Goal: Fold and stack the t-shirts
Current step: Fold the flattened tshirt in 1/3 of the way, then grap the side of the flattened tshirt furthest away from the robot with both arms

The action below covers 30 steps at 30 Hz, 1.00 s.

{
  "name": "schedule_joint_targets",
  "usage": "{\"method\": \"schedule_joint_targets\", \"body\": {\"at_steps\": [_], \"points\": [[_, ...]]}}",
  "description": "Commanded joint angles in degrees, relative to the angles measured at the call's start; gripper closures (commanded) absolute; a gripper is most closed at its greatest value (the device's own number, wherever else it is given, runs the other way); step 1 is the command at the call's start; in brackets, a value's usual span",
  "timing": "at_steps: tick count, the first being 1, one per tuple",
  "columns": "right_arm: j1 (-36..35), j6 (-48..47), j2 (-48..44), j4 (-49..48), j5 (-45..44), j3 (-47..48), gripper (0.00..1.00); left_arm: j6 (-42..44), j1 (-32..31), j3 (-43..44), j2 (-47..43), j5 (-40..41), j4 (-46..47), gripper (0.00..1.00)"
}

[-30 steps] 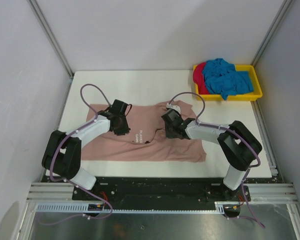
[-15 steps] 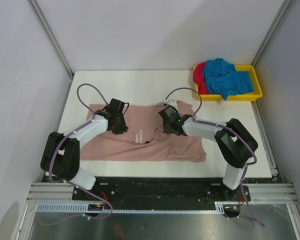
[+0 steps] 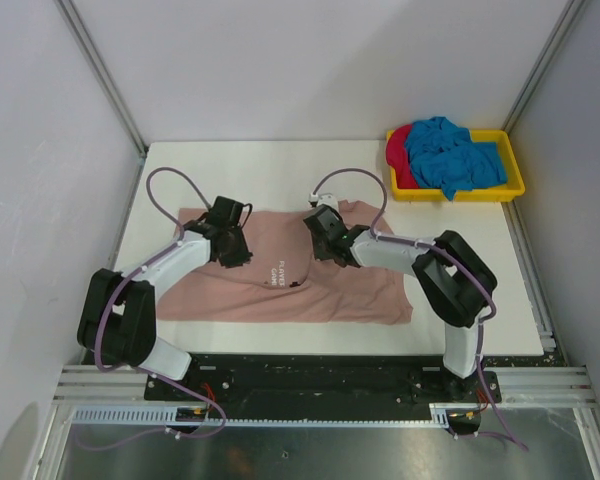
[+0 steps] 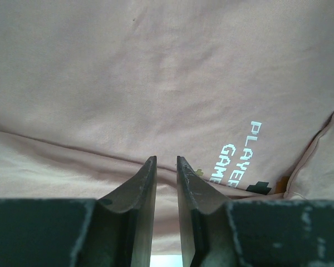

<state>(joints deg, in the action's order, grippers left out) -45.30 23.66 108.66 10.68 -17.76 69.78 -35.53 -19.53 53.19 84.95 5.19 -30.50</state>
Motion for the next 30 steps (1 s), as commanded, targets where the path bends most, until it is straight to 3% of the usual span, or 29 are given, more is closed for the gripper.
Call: {"method": "schedule_joint_targets", "body": {"at_steps": [1, 6, 11, 15, 21, 30], "points": [[-0.65, -3.70, 1.86, -3.80, -2.57, 3.56, 0.98, 1.25, 0.52, -0.46, -2.19, -1.01, 1.11, 0.75], [-0.48, -6.38, 3.91, -4.70, -2.67, 5.39, 0.89, 1.41, 0.82, -0.26, -2.29, -1.00, 1.13, 0.75], [0.69, -7.90, 2.45, -3.88, -1.92, 7.76, 0.67, 1.53, 2.94, 1.50, -1.99, -1.26, 1.08, 0.74], [4.33, -6.72, -0.24, -2.50, 0.29, 9.79, 0.54, 2.19, 7.01, 6.99, 0.60, -0.83, 1.21, 0.67], [12.08, -2.45, 0.64, -0.34, 3.15, 14.01, 0.53, 2.88, 12.82, 19.27, 10.30, 1.29, 1.34, 0.60], [17.08, -1.50, 2.69, 1.64, 5.09, 16.56, 0.54, 4.69, 18.75, 32.82, 25.11, 9.25, 1.17, 0.60]]}}
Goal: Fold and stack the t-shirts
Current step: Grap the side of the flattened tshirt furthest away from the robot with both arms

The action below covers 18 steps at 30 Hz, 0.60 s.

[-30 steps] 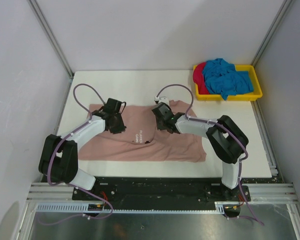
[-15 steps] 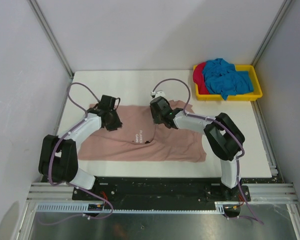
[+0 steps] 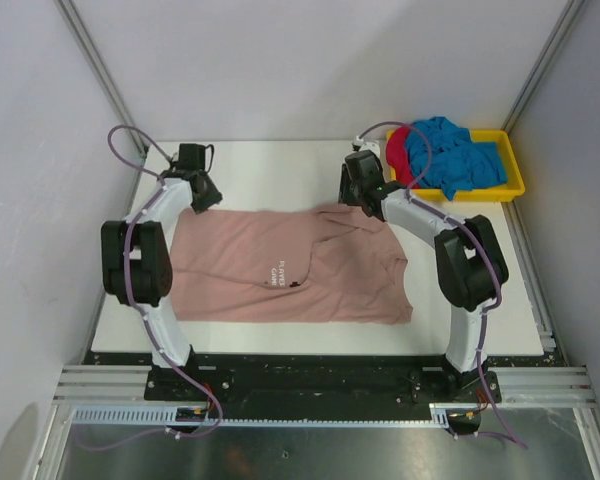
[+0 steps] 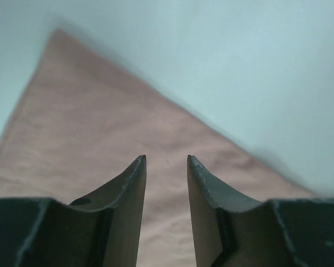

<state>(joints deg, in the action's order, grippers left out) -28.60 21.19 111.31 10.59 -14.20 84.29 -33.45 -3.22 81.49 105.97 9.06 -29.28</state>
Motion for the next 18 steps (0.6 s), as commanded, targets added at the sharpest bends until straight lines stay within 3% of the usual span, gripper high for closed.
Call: {"method": "schedule_joint_targets", "body": {"at_steps": [1, 6, 18], "points": [[0.74, 0.96, 0.05, 1.94, 1.71, 1.90, 0.55, 2.87, 2.75, 5.15, 5.09, 6.34, -0.07, 0.60], [2.81, 1.70, -0.39, 2.33, 3.87, 0.43, 0.55, 3.73, 6.83, 8.07, 9.19, 9.11, -0.14, 0.60], [5.72, 2.37, -2.05, 2.97, 7.10, -1.31, 0.56, 6.16, 8.90, 16.10, 17.98, 10.74, -0.29, 0.60]]}}
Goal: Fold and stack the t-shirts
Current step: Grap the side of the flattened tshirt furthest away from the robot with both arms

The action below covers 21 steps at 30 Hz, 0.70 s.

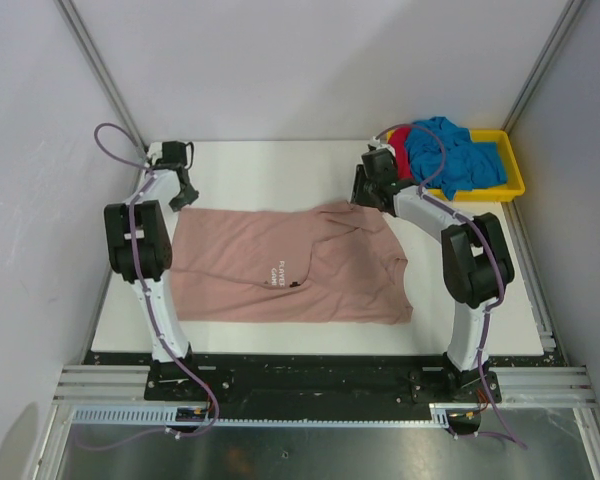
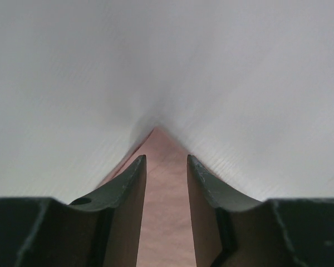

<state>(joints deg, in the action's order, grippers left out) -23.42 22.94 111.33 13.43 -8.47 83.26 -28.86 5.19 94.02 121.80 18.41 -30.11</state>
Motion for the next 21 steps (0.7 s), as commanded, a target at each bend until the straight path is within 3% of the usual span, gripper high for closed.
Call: {"method": "schedule_joint_targets", "body": {"at_steps": [1, 14, 21], "points": [[0.77, 0.62, -2.21, 0.16, 1.58, -0.29, 0.56, 1.46, 0.50, 3.82, 2.62, 1.20, 0.52, 0.60], [1.99, 1.03, -1.56, -0.34, 3.44, -0.32, 0.56, 1.01, 0.86, 4.85, 5.14, 2.33, 0.18, 0.61], [2.69, 0.33, -0.18, -1.80, 3.94, -0.30, 0.56, 1.15, 0.88, 5.67, 5.89, 2.44, 0.18, 0.73]]}}
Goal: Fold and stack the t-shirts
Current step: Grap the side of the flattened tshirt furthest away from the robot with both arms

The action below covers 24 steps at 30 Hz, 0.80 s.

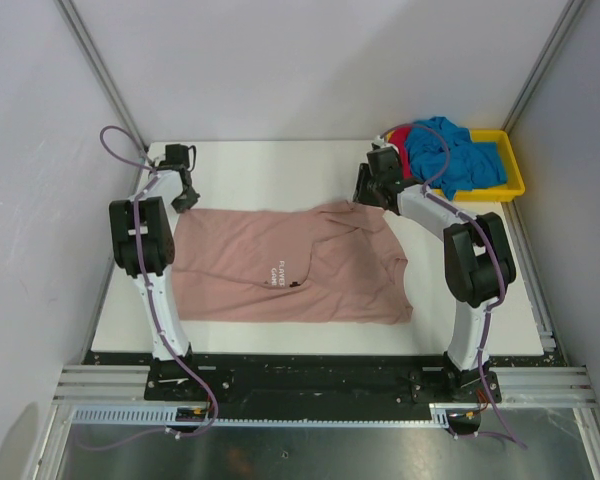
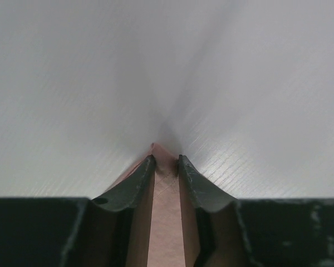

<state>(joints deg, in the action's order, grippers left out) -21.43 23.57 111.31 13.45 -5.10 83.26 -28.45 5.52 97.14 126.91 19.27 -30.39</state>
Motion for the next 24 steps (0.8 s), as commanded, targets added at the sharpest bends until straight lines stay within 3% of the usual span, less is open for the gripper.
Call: {"method": "schedule_joint_targets", "body": {"at_steps": [1, 11, 24], "points": [[1.00, -0.42, 0.03, -2.23, 0.86, -0.30, 0.56, 0.75, 0.55, 2.49, 0.78, 1.57, 0.49, 0.75], [3.98, -3.44, 4.56, -1.89, 0.34, 4.17, 0.55, 1.26, 0.59, 1.66, -0.12, 1.44, 0.42, 0.97], [4.38, -2.20, 10.12, 6.14, -6.41, 8.26, 0.55, 1.39, 0.96, 0.94, -0.94, 0.65, 0.57, 1.00]]}}
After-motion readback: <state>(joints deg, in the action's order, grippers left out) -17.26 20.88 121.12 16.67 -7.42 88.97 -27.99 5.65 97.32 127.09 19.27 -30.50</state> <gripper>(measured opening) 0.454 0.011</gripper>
